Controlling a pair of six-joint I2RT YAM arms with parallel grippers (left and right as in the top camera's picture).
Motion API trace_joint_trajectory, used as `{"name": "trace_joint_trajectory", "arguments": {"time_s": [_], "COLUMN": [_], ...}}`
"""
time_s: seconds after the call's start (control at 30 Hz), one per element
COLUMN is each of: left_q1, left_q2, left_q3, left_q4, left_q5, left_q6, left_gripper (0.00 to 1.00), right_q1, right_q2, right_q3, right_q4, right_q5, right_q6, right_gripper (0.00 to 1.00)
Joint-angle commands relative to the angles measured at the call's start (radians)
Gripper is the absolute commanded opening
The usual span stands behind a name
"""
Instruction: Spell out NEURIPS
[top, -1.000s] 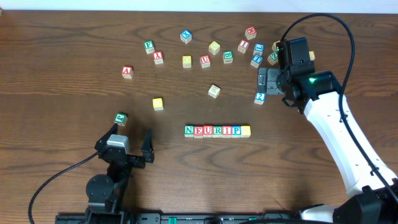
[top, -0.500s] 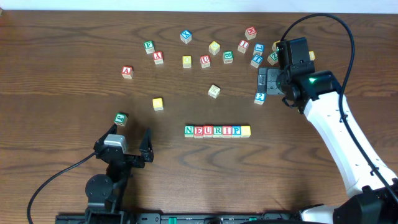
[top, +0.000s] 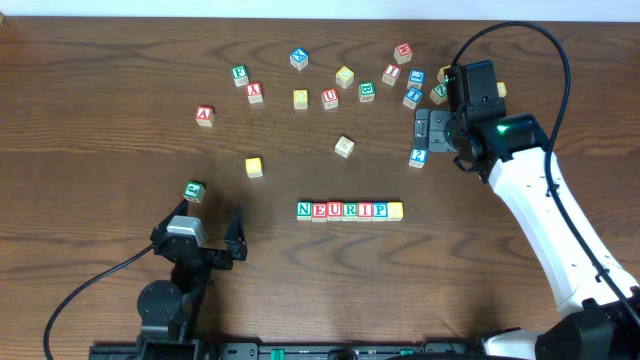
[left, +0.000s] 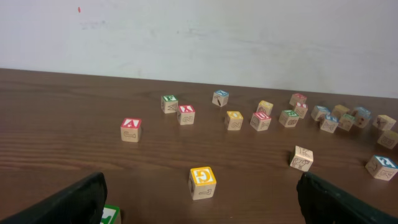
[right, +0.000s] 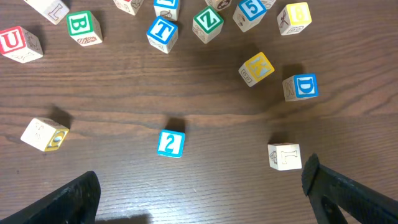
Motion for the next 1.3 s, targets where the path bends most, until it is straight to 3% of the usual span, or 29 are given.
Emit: {"name": "trace_joint_trajectory", "arguments": {"time_s": [0.0,0.63,0.8,1.03,1.27], "left_q1": [0.006,0.006,0.006,0.006,0.006], "left_q2": [-0.006,-0.006,-0.006,-0.006,-0.006], "left_q3": [-0.007,-0.007,-0.007,-0.007,-0.007], "left_q4": [-0.048,-0.048,-0.048,-0.048,-0.048], "left_q5": [0.031,0.031,0.031,0.031,0.031], "left_q6": [-0.009,-0.009,-0.009,-0.009,-0.009], "left_gripper": [0.96,0.96,0.96,0.96,0.96], "right_q1": [-0.005,-0.004,0.023,0.08,0.079], "right_q2": [-0.001,-0.045,-0.153,-0.447,-0.678], "right_q3": [0.018,0.01,-0.113,-0.595,-0.89], "right_q4": [-0.002,0.02,0.265,0.853,0.982], "right_q5": [0.006,0.024,-0.003,-0.018,-0.05], "right_q6": [0.012,0.01,-0.117,-0.208,-0.293], "right_gripper": [0.99,0.99,0.99,0.99,0.99]}}
